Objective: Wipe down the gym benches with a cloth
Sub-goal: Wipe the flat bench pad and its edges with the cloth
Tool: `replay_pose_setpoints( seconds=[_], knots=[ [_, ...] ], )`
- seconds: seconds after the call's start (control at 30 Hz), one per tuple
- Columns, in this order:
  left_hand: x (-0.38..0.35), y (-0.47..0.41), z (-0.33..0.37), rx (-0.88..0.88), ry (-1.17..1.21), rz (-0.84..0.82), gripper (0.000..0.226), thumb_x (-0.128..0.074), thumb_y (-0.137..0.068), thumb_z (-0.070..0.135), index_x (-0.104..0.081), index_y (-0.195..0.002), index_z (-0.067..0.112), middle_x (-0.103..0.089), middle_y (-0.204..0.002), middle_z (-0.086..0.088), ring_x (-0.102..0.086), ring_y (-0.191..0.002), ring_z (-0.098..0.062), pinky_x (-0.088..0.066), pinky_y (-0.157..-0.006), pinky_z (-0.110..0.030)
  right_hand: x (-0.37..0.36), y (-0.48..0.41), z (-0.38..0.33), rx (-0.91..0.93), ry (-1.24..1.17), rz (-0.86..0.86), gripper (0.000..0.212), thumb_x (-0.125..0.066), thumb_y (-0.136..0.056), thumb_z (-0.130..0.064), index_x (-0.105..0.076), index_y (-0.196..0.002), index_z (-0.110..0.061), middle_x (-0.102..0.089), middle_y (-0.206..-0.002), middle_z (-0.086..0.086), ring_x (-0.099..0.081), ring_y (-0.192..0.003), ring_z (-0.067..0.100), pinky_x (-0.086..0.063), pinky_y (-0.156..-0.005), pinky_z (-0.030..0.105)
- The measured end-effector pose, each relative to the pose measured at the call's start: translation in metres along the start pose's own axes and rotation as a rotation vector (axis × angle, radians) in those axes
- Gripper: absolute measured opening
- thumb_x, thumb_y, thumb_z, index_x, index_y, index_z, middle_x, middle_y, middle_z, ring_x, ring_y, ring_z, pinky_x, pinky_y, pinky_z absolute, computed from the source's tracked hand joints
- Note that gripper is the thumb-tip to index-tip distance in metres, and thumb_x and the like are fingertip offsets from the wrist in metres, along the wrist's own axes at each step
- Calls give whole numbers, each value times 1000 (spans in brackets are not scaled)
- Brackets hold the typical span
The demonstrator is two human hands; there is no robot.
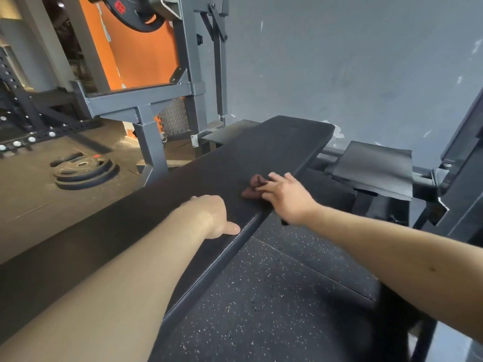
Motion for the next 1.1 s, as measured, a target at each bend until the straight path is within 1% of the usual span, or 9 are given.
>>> replay_pose_setpoints(
  seconds=[0.13, 0.23, 0.37, 0.43, 0.5, 0.57, 0.73, 0.9, 1.1],
  knots=[
    [-1, 0, 1, -8, 1, -14, 77, -56, -94, 66, -47, -148, 12, -47, -153, -8, -37, -144, -33, -39, -115, -48, 7, -21, 25, -263, -29, 66, 37, -42, -105, -18, -69, -128, -25, -60, -135, -1, -35, -139, 34, -24, -114, 43],
    [2, 4, 4, 5, 25, -41, 79, -59, -94, 64, -44, -150, 11, -44, -156, -10, -33, -148, -34, -37, -116, -47, 5, -8, -7, -169, -103, 143, 31, -48, -102, -13, -73, -122, -13, -65, -122, 8, -51, -117, 35, -35, -98, 39],
    [11, 13, 3, 10, 81, 14, 81, -67, -90, 60, -44, -151, 12, -47, -154, -8, -45, -139, -32, -42, -112, -44, 7, 20, -34, -47, -359, 87, 33, -44, -107, -16, -71, -126, -17, -60, -140, 6, -52, -130, 29, -34, -108, 34],
    [21, 15, 6, -53, 168, 154, 80, -71, -90, 51, -40, -153, 15, -43, -156, -7, -47, -138, -31, -43, -112, -46, 20, 30, -35, -92, -736, 9, 35, -43, -109, -20, -76, -114, -28, -66, -130, -4, -70, -90, 26, -57, -78, 37],
    [32, 17, 12, -158, 335, 291, 82, -74, -89, 43, -34, -157, 20, -33, -162, -2, -40, -145, -28, -39, -116, -46, 35, 38, -30, -179, -1014, 21, 36, -42, -110, -24, -77, -107, -30, -74, -103, 0, -64, -64, 28, -53, -59, 34],
    [41, 18, 21, -248, 511, 327, 78, -77, -88, 42, -38, -155, 26, -36, -161, 2, -41, -145, -24, -39, -116, -42, 38, 41, -21, -304, -1293, 27, 32, -43, -109, -25, -75, -109, -18, -74, -87, 4, -63, -76, 25, -51, -71, 34],
    [58, 20, 35, -270, 632, 376, 36, -72, -91, 42, -67, -121, 24, -67, -124, 4, -64, -115, -20, -49, -101, -38, 36, 48, -23, -534, -1811, -261, 40, -50, -104, -39, -69, -118, -7, -70, -123, 18, -67, -110, 35, -54, -97, 48],
    [70, 26, 42, -234, 794, 458, 25, -60, -93, 33, -63, -103, 10, -64, -93, -2, -62, -86, -20, -46, -74, -38, 45, 60, -30, -299, -1660, -519, 32, -71, -91, -23, -66, -116, -4, -72, -112, 21, -71, -98, 35, -59, -88, 45],
    [66, 21, 49, -150, 651, 494, 18, -52, -101, 30, -57, -101, 13, -65, -92, -6, -63, -84, -23, -46, -70, -38, 44, 52, 22, -445, -1174, -206, 23, -68, -88, 0, -71, -111, 0, -75, -103, 18, -73, -87, 26, -60, -75, 28]
  ],
)
Point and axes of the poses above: each hand's wrist, its own y-axis away from the middle knuckle, its own x-axis out of the back of the hand, z = x × y, the point moved 6 cm from there along -y, towards the middle knuckle
